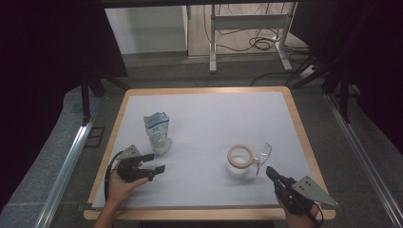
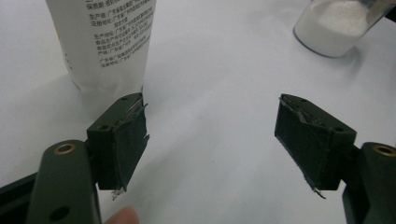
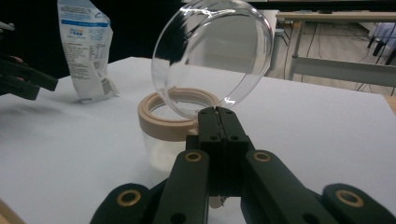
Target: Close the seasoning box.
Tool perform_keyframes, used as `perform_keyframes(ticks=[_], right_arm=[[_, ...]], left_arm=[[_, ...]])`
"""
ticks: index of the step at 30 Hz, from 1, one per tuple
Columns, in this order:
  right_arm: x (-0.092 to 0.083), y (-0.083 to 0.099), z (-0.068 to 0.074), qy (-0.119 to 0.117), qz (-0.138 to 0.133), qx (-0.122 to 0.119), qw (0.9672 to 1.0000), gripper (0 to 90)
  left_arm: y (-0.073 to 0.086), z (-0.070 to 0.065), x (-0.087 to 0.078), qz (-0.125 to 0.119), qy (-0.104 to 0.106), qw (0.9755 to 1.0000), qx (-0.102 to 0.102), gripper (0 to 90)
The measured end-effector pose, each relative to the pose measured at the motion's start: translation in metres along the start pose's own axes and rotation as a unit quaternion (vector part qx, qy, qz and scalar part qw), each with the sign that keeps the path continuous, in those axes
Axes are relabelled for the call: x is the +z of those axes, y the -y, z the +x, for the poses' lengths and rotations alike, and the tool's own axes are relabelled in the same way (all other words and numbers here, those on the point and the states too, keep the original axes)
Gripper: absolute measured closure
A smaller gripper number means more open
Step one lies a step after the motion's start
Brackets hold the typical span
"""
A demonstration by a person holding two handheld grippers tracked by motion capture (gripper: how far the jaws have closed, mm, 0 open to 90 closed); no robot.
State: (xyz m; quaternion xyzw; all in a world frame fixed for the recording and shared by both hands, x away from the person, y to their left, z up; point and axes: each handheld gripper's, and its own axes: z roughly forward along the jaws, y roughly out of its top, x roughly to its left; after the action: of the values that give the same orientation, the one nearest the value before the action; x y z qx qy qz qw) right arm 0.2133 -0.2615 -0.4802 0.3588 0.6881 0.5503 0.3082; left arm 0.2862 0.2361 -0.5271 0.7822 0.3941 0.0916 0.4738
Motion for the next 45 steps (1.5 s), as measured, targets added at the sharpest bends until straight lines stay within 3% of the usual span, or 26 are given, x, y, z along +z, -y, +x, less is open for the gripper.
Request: perform_keyframes(ticks=[14, 24, 45], right_arm=[[0.014, -0.006, -0.003, 0.023, 0.012, 0.009, 0.9996, 90.0], [0.018, -0.012, -0.004, 0.027, 0.008, 0.006, 0.9996, 90.0], [0.024, -0.02, -0.002, 0.027, 0.004, -0.002, 0.9996, 90.0]], left_arm=[[0.0, -0.005, 0.002, 0.002, 0.013, 0.9999, 0.008, 25.5], [0.001, -0.009, 0.004, 0.012, 0.002, 0.9997, 0.02, 25.4], [0.008, -0.007, 0.003, 0.01, 0.005, 0.9999, 0.013, 24.8]])
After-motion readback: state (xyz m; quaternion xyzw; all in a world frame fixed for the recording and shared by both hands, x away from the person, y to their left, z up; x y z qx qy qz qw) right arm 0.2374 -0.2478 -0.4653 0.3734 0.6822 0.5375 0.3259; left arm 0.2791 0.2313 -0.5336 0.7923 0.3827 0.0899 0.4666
